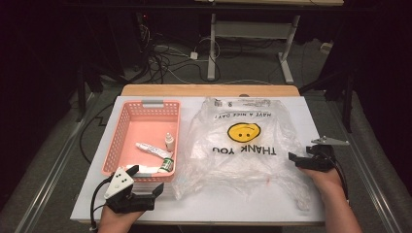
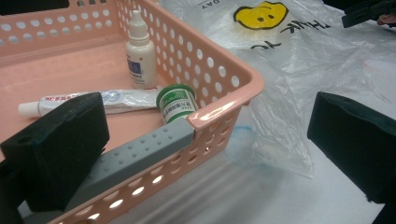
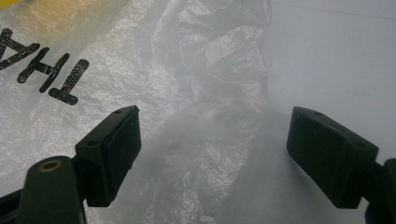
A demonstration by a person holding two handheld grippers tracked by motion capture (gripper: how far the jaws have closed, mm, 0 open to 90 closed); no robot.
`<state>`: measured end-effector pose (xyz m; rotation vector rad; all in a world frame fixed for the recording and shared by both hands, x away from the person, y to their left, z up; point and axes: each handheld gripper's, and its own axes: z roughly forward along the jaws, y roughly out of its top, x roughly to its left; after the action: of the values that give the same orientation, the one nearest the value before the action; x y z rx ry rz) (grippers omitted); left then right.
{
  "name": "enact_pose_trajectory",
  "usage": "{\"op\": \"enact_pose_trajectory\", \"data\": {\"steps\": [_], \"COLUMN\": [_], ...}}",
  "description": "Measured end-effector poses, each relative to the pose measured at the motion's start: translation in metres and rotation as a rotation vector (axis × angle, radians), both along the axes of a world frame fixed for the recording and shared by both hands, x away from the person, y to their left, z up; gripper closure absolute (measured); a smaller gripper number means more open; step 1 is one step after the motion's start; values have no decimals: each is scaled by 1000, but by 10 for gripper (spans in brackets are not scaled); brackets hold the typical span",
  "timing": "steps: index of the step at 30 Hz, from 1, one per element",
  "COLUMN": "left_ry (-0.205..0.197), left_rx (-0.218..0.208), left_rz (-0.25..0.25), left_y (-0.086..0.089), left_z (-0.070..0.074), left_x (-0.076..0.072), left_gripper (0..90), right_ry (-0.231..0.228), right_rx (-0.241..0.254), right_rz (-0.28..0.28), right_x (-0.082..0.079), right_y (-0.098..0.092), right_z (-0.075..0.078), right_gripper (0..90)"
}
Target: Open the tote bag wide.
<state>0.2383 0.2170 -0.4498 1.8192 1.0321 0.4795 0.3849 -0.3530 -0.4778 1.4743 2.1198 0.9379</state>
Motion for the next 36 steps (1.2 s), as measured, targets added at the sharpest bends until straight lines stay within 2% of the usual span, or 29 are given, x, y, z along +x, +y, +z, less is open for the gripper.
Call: {"op": "enact_pose_trajectory", "data": {"steps": [2,5,7,10,11,12,14,21,28,31,36], "left_ry": [3,3,0,0,0,0,0,4,18,21,18], "left_rx": [-2,1,9,11,11,12,12,6,11,13,24], "left_rz": [6,6,11,13,13,14,13,9,3,-14,-20], "left_y": [2,3,3,3,3,3,3,1,0,-1,-2], "left_z": [0,-1,-1,-1,-1,-1,-1,-1,1,2,7], "left_x": [-1,-2,-3,-3,-3,-3,-2,-1,0,0,-1], "left_gripper": [0,0,0,0,0,0,0,0,0,14,18], "right_ry": [15,10,6,-9,-16,-20,-22,-14,-19,-24,-42], "right_rx": [-14,-34,-37,-74,-82,-77,-73,-42,-12,9,37], "right_rz": [15,20,32,49,62,82,103,131,135,128,81], "right_x": [2,3,2,0,-1,-1,-2,-3,-4,-4,-7], "right_y": [3,5,6,11,12,13,14,13,11,9,5], "right_z": [-1,-1,-1,-1,-1,-1,-1,0,0,1,3], "right_gripper": [220,246,306,406,470,531,592,877,900,900,900]}}
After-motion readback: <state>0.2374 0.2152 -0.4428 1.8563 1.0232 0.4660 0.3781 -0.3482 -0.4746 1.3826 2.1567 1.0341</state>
